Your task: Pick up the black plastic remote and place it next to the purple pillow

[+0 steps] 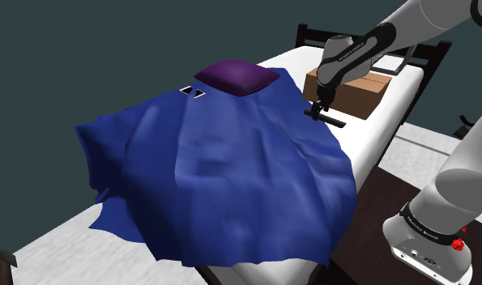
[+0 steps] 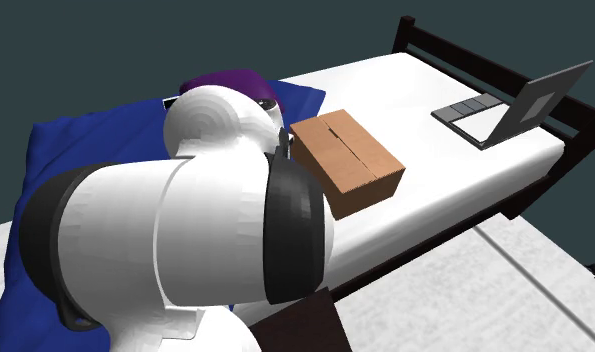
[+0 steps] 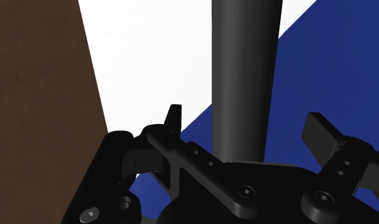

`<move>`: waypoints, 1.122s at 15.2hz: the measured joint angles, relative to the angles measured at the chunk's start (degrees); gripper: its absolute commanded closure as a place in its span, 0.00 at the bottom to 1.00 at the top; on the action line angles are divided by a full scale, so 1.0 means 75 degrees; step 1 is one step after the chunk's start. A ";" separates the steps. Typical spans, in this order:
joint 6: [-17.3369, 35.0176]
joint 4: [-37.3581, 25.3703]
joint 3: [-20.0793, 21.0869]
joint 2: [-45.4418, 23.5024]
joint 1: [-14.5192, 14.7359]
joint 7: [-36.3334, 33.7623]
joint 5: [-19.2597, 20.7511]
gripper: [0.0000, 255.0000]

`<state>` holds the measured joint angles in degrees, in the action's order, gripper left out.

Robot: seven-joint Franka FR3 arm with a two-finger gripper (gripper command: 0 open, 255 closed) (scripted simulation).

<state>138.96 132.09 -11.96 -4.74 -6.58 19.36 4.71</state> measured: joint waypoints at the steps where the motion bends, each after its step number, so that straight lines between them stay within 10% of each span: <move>1: 0.0000 0.0000 0.0000 0.0000 0.0000 0.0000 0.0000 1.00; 17: -0.0592 -0.0166 -0.0002 0.0435 0.0011 -0.0020 0.0077 1.00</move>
<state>134.52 130.85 -11.98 -1.48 -6.49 19.20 5.29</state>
